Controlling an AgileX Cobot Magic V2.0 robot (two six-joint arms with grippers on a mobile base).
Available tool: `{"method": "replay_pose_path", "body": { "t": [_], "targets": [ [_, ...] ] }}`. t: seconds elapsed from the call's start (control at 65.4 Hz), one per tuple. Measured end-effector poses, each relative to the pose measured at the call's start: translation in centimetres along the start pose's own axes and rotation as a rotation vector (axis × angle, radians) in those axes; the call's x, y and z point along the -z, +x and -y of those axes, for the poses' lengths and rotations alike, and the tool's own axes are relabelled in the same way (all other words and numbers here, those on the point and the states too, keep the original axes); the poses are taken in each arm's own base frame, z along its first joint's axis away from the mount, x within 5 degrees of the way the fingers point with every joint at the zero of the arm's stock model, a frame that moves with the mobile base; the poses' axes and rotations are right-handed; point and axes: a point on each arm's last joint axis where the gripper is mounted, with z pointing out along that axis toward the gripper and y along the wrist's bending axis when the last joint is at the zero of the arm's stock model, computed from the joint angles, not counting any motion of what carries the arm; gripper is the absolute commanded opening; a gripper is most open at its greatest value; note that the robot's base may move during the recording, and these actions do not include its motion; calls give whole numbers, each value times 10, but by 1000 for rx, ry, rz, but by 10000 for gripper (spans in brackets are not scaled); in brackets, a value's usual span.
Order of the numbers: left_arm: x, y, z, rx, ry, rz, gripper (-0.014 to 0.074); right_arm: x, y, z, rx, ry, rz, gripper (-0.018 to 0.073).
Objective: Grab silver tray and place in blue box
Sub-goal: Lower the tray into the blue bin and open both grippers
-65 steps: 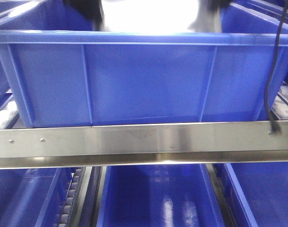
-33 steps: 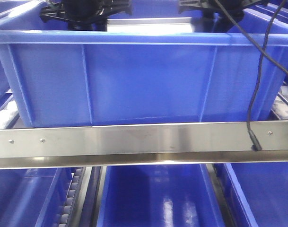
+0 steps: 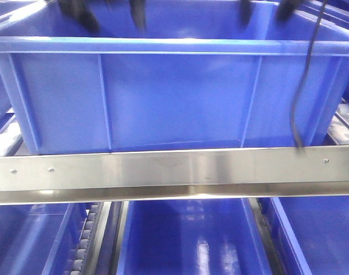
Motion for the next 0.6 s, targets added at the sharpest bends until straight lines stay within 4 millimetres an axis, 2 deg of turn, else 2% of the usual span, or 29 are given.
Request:
{"method": "replay_pose_path", "body": {
  "t": [0.076,0.168,0.214,0.321,0.489,0.596],
  "targets": [
    [29,-10,-2,-39,3,32,246,26,-5,4,-6,-3,31,139],
    [60,-15,-5,-85,4,57,114,47,-8,8,2,-3,51,46],
    [76,-14,-8,-104,5,66,36,54,-6,10,12,-4,55,52],
    [94,4,-16,-125,-2,34,-116,67,5,15,31,-3,46,52],
    [120,46,-31,-142,11,26,-97,87,32,23,55,-18,64,52],
    [142,80,-43,-147,32,56,-98,100,62,31,76,-37,83,52]
  ]
}}
